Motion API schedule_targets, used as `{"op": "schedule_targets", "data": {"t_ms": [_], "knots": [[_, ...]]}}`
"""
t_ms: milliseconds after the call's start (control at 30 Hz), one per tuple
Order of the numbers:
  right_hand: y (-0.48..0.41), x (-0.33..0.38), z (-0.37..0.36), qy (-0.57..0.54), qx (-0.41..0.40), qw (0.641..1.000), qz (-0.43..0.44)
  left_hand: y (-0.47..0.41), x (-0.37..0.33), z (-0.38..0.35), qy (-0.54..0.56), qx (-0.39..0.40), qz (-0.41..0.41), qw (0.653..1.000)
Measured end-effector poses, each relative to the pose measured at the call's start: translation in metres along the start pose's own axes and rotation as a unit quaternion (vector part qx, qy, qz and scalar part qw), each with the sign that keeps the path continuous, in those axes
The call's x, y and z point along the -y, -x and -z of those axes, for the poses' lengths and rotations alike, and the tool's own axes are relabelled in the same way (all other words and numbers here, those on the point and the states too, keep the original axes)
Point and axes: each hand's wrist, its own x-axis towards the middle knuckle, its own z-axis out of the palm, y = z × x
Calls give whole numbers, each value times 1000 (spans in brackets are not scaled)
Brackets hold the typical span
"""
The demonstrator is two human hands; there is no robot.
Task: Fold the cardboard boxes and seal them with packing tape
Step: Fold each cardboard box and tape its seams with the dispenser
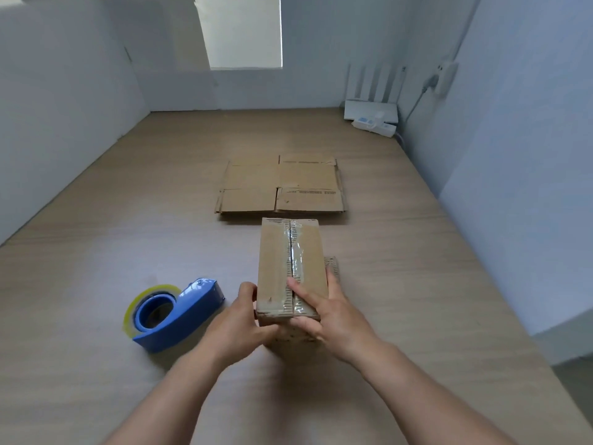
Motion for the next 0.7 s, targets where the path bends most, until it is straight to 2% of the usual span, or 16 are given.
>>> {"op": "schedule_targets", "data": {"t_ms": [67, 100, 167, 233, 300, 367, 467, 600, 700], "knots": [[-1, 1, -1, 31, -6, 1000, 3, 1, 13, 18, -1, 61, -31, 998], [-3, 1, -1, 43, -6, 999, 6, 2, 21, 26, 4, 44, -40, 998], [-6, -1, 3, 57, -4, 998, 14, 4, 36, 36, 23, -70, -30, 997], [-11, -3, 10, 58, 5, 998, 20, 4, 48, 41, -34, -192, 34, 980], [-15, -5, 16, 53, 5, 998, 21, -1, 62, 42, -119, -232, 114, 959], [-18, -4, 18, 47, -1, 999, 14, -7, 75, 42, -173, -188, 178, 950], [-22, -1, 18, 31, -9, 999, 1, -19, 89, 42, -195, -138, 221, 946], [-23, 2, 22, 30, -5, 999, -8, -37, 96, 51, -170, -106, 231, 952], [-24, 7, 29, 55, -7, 998, -8, -41, 96, 62, -161, -98, 208, 960]]}}
